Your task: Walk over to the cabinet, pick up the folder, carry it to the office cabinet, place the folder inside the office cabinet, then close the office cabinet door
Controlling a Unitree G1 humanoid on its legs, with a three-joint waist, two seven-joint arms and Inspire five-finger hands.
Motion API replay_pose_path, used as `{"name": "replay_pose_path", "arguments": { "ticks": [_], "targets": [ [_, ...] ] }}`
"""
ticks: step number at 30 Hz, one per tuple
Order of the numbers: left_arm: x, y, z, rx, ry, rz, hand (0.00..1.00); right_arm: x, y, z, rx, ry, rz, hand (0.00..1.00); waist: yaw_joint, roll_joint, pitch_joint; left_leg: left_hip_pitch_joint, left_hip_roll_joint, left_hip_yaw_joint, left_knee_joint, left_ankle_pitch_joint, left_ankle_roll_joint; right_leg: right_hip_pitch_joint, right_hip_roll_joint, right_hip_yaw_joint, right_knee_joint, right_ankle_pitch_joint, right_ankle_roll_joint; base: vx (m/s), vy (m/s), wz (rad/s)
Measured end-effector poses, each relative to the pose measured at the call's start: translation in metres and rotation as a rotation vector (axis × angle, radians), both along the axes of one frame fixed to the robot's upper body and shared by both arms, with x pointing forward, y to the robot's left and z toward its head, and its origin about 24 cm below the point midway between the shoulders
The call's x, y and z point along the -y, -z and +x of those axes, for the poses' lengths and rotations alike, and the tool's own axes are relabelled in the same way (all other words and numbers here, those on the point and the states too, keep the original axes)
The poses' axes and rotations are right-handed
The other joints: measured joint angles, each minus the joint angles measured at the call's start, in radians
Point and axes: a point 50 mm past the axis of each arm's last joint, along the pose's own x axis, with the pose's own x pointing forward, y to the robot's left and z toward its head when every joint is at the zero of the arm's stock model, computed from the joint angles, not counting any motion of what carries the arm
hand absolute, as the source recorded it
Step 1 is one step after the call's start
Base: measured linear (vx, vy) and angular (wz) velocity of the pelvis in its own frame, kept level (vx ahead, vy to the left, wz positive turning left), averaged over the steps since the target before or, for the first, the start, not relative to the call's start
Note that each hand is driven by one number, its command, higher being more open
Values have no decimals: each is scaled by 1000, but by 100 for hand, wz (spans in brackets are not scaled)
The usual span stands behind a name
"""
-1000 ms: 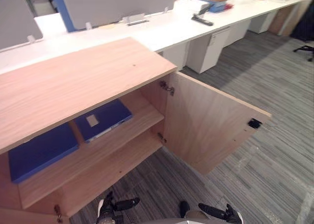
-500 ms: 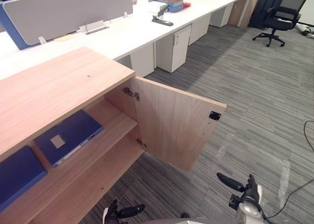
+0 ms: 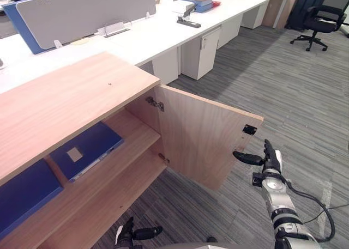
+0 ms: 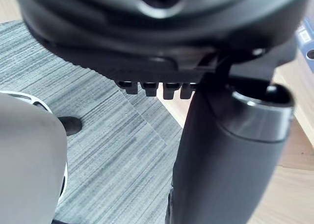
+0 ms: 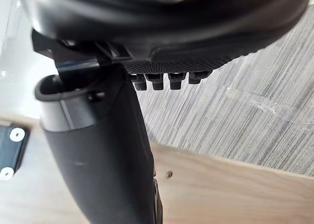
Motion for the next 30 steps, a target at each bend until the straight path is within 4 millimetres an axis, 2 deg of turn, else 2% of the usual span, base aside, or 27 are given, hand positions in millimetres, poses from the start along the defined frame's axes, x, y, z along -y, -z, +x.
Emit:
{"name": "replay_pose_path", "arguments": {
  "ticks": [2,5,12,18,21,23,25,26,27,28,30],
  "targets": [
    [-1,-1,3,12,-22,-10,100,-9,-5,11,7,-52,-7,100,6,-2,12,-4,-3,-4,-9,-2,0,-1,3,10,-21,12,4,-170,7,4],
    [-1,-1,4,15,-32,-15,100,-17,-8,17,14,-94,-14,100,13,-1,17,-15,-6,-24,-2,-6,5,0,2,20,-22,15,3,-154,2,9],
    [3,-1,5,23,-31,-45,100,-14,-17,36,-1,-94,-23,100,14,14,28,-17,-5,-34,-2,1,0,-3,8,21,-21,25,-3,-19,1,1],
    [3,-2,6,30,-21,-45,100,-11,-18,40,-38,-134,-55,100,13,10,34,-16,-5,-35,-2,1,-1,-3,8,22,-20,26,-4,-4,11,0],
    [5,-2,8,35,6,-50,100,-14,-19,42,-66,-217,-138,100,5,8,44,-16,-5,-34,0,1,-1,-3,8,25,-21,26,-5,-57,24,-2],
    [5,-2,8,32,23,-52,100,-20,-21,42,-88,-319,-243,100,-13,7,50,-14,-2,-29,2,-1,-3,-4,11,31,-21,26,-4,-55,19,-11],
    [5,-2,7,26,27,-56,100,-28,-23,33,-115,-537,-489,100,-34,7,57,-11,11,-8,14,-13,-12,-7,25,51,-21,24,-5,-44,7,-29],
    [5,-1,6,25,27,-55,100,-31,-23,30,-126,-604,-551,100,-36,7,57,-8,16,1,16,-16,-15,-9,30,60,-21,23,-6,-15,-12,-37],
    [5,-1,6,24,32,-53,100,-36,-22,24,-145,-719,-646,100,-38,7,57,-2,24,16,20,-19,-19,-11,40,73,-21,22,-9,2,-30,-39],
    [5,-1,6,17,45,-49,100,-42,-20,15,-183,-898,-776,100,-45,8,56,5,34,26,21,-21,-22,-10,51,83,-21,20,-13,6,-39,-36],
    [6,-1,7,11,77,-41,100,-58,-14,-5,-241,-1242,-916,100,-51,8,54,9,49,25,22,-21,-23,-11,70,89,-21,15,-22,7,-58,-17]
  ]
}}
